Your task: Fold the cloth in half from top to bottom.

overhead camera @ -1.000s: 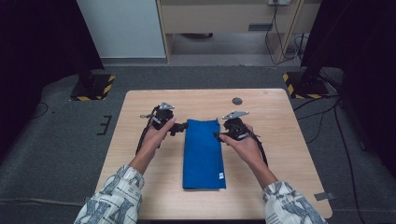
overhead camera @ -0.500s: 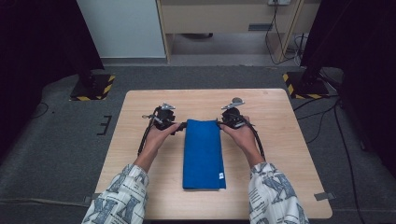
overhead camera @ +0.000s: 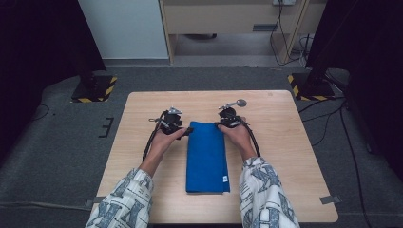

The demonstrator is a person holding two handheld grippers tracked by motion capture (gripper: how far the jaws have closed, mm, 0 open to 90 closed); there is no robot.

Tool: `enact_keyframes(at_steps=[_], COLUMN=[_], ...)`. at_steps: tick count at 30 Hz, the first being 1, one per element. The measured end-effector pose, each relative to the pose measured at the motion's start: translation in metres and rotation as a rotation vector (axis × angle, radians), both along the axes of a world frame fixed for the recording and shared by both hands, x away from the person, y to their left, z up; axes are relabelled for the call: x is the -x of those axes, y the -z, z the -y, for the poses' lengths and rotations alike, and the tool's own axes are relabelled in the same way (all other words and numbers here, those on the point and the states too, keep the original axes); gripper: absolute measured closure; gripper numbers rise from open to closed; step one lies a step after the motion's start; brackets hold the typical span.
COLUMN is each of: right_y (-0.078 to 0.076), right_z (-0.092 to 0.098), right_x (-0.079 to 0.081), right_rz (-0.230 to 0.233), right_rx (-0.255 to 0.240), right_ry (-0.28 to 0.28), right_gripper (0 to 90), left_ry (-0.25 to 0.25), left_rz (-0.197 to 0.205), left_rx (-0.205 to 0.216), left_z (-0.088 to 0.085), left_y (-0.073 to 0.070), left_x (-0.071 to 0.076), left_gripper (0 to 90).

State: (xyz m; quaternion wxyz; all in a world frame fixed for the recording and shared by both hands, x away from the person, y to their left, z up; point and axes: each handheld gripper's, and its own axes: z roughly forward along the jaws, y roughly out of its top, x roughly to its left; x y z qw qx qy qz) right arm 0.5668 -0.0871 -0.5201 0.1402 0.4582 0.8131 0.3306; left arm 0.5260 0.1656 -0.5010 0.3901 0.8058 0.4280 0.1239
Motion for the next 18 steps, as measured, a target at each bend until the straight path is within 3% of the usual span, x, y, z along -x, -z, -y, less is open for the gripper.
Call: enact_keyframes(at_steps=[8,18], right_y=[0.002,0.003], right_z=[0.0,0.003], right_x=[0.001,-0.001], right_rz=[-0.026,-0.03], right_rx=[0.004,-0.008], right_ry=[-0.016,-0.015], right_gripper=[83.3,86.1], left_ry=[-0.014,-0.042], left_rz=[0.01,0.022], left_rx=[-0.008,-0.026], left_z=[0.009,0.013], left_y=[0.012,0.019], left_x=[-0.005,-0.014], left_gripper=[35.6,39.4])
